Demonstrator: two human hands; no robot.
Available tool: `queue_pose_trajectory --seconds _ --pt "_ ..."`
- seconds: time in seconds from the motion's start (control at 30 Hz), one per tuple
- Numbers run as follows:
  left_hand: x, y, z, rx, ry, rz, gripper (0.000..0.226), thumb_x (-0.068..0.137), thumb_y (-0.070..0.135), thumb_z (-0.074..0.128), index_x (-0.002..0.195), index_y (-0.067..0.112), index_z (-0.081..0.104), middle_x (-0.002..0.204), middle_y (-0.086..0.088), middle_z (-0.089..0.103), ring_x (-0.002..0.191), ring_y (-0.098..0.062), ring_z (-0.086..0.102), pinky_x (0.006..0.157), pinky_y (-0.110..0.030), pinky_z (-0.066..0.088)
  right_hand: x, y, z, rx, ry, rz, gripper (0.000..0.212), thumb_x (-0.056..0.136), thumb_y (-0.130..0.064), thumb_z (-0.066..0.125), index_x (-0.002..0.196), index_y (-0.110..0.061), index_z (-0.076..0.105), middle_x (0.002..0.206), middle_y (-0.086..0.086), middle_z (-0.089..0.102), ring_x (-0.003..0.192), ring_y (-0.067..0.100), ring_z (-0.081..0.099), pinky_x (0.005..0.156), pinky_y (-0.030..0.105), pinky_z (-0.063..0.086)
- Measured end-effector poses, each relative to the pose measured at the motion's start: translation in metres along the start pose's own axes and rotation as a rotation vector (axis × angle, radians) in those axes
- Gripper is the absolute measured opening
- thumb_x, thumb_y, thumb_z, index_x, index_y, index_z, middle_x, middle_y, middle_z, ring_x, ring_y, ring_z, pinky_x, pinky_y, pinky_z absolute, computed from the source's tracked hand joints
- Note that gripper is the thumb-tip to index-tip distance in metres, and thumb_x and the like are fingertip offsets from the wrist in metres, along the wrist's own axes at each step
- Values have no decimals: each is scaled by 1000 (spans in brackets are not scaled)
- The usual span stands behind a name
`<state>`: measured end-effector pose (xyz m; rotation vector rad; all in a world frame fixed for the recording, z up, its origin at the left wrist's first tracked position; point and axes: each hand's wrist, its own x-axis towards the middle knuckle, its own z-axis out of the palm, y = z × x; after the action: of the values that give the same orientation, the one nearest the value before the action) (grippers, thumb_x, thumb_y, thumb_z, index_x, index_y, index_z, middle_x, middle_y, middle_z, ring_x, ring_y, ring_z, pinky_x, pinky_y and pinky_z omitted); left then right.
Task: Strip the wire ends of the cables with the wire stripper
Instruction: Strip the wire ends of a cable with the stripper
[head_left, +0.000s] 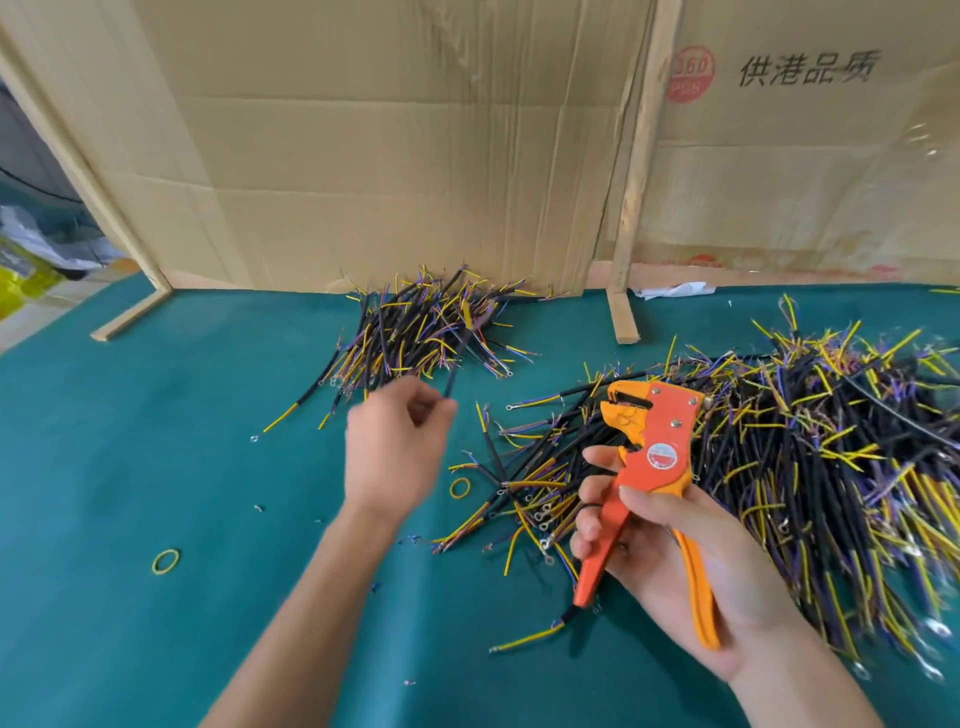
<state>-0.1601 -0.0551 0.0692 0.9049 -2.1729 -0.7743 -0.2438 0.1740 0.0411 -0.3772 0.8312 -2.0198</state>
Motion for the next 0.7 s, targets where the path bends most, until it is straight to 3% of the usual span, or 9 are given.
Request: queue_pose_trajectory --seconds 0.1,0.2,0.43,0.57,0.7 --pt "-53 9 13 -107 -87 89 15 83 22 78 72 24 67 64 13 65 66 -6 61 63 -17 45 -3 -3 0 -19 11 -58 72 64 -15 92 128 0 63 131 26 64 75 32 63 72 43 56" --pt "-85 11 18 -133 -173 122 16 82 21 80 75 26 66 70 15 64 69 -8 60 64 -17 44 -5 -8 1 -41 31 -107 63 66 -13 89 125 -3 67 139 20 62 75 30 65 72 39 57" --pt "-98 11 14 -40 -229 186 19 78 20 82 79 28 64 73 15 61 75 -7 55 67 -16 41 -5 -10 4 -67 86 -139 53 76 -7 69 129 -5 66 136 15 65 72 30 64 66 39 57" --pt "-89 29 14 12 -233 249 17 82 29 77 97 32 69 86 18 63 85 -7 56 80 -25 45 -6 -9 7 -120 113 -134 55 76 -6 68 131 -7 66 131 18 67 76 32 64 67 40 56" --pt "-83 58 30 -171 -208 187 13 88 23 70 100 29 73 85 15 72 80 -5 65 78 -29 52 -7 -6 11 -174 120 -86 54 75 -7 70 128 -11 69 99 27 63 80 34 65 71 41 58"
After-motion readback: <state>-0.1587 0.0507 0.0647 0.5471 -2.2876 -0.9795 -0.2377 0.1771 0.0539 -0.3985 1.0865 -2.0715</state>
